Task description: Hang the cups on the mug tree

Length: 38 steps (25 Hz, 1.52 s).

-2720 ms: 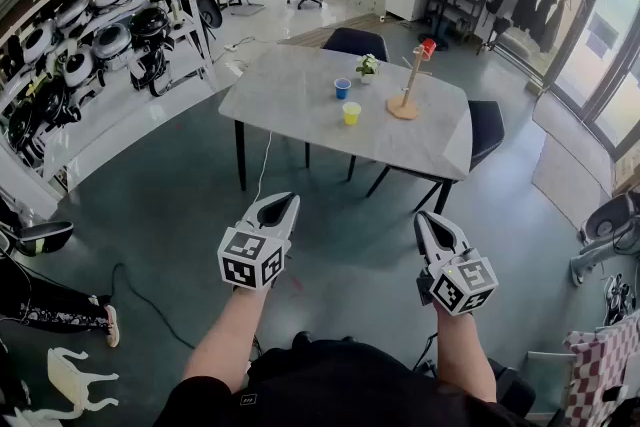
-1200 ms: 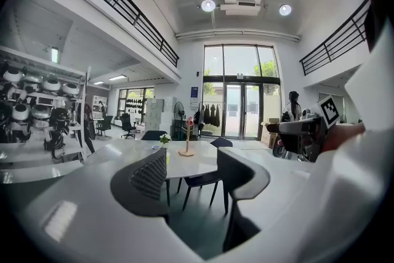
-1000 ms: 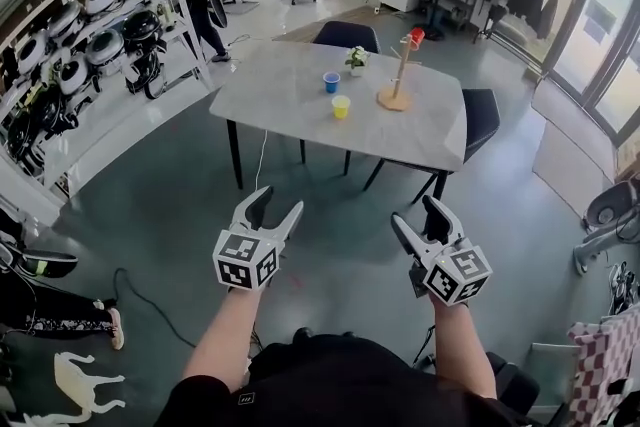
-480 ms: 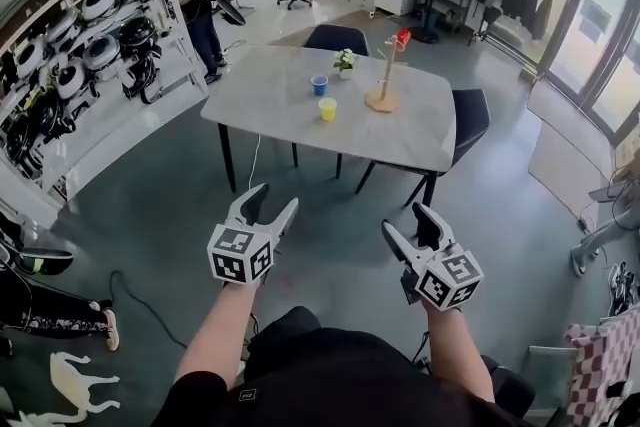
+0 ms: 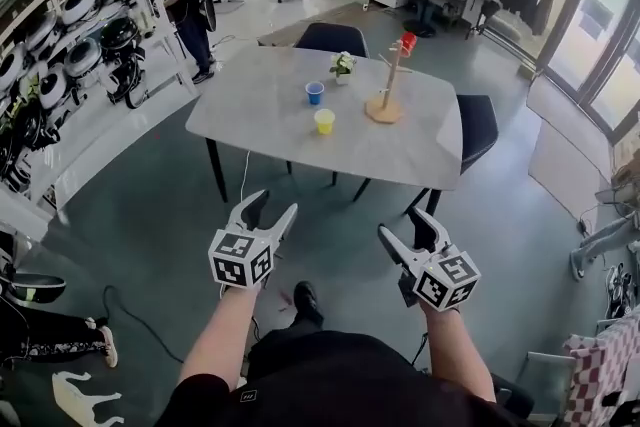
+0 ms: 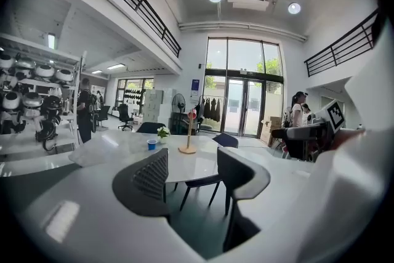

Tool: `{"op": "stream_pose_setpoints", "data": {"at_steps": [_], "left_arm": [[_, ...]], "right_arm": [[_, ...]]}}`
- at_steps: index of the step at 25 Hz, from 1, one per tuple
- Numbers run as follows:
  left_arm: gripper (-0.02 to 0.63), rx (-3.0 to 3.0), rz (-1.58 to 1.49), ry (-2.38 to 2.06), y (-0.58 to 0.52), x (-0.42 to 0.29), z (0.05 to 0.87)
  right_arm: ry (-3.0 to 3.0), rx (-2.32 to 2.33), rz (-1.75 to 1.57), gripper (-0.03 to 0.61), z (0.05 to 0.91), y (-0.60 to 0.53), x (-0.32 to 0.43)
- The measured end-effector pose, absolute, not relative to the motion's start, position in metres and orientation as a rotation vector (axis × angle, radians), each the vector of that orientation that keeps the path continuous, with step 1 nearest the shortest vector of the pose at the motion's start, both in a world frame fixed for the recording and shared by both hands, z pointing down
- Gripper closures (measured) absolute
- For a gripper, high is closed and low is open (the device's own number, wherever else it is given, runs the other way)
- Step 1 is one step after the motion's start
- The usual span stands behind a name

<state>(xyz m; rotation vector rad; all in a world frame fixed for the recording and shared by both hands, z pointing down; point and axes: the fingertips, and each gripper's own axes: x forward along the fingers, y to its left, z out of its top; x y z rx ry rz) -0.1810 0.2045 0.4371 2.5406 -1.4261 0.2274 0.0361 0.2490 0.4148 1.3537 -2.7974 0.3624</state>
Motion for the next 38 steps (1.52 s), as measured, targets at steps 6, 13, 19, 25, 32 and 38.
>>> {"op": "stream_pose_setpoints", "data": {"at_steps": [6, 13, 19, 25, 32, 38], "left_arm": [[0.367, 2.567, 0.222, -1.402, 0.111, -0.208, 0.436], [0.367, 2.553, 0.194, -1.337, 0.024, -0.248, 0.438], [0.367, 2.525, 0.166, -1.32, -0.013, -0.265, 0.446], [0.368, 2.473, 0.176, -1.299, -0.043, -0.267, 0.463], [0.374, 2.417, 0.192, -1.315, -0.114, -0.247, 0.48], [0.377, 2.415, 0.245, -1.31, -0.178, -0.213, 0.488]], "right_arm": [[-2.764, 1.339, 0.401, 0.279, 0.425, 0.156, -0.002], [-2.714, 1.321, 0.411, 0.279, 0.419, 0.071, -0.051], [-2.668, 1.279, 0.407, 0.279, 0.426, 0.026, -0.074], [-2.656, 1.224, 0.453, 0.279, 0.448, -0.019, -0.084], [-2.69, 1.185, 0.467, 0.279, 0.48, -0.096, -0.071], [-2.7, 1.091, 0.491, 0.279, 0.502, -0.156, -0.059]]}}
